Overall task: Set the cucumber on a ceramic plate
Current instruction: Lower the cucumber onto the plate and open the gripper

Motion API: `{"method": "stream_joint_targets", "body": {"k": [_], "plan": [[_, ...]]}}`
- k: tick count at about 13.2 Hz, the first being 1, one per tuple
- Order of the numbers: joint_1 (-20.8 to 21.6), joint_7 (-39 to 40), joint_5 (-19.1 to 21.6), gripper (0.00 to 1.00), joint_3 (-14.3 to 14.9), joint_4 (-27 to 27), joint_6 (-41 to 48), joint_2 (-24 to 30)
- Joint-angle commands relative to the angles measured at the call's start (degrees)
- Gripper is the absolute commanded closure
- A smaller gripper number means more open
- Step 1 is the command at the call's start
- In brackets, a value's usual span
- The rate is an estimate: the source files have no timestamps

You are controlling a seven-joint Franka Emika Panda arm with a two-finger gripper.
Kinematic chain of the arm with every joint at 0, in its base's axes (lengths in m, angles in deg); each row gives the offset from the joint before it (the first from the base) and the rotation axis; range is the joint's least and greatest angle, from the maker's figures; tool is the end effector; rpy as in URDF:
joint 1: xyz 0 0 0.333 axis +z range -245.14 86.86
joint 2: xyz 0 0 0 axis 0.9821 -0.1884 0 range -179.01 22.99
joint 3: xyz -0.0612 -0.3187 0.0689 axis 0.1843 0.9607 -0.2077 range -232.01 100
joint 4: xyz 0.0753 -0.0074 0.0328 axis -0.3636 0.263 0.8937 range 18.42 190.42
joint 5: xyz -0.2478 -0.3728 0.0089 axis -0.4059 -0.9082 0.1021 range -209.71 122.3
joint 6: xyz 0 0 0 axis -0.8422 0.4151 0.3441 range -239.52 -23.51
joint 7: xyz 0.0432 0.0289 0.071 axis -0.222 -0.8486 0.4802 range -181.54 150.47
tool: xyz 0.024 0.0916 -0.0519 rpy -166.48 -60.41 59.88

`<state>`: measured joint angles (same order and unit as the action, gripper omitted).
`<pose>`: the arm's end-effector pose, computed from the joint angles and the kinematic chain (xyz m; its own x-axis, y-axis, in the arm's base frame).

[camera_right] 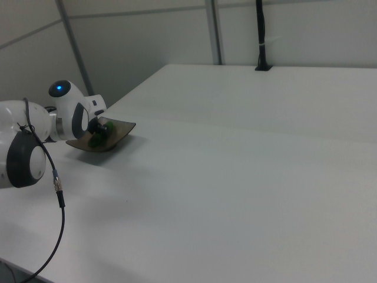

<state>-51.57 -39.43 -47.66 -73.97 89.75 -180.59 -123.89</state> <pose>0.7082 0.4677 0.3134 0.8554 0.0815 0.5114 0.2504 -0.9295 -0.2707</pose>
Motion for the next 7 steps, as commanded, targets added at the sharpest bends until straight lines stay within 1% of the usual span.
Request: {"method": "stream_joint_targets", "body": {"k": [1,2,3,7], "plan": [[1.26,-1.94,-1.23,0.18,1.89,-0.98,-0.54,-0.44],[1.26,-1.94,-1.23,0.11,1.9,-0.98,-0.54,-0.35],[1.26,-1.94,-1.4,0.01,1.9,-0.8,-0.54,-0.09],[1.09,-1.85,-1.32,0.0,1.9,1.03,-0.02,2.8]]}}
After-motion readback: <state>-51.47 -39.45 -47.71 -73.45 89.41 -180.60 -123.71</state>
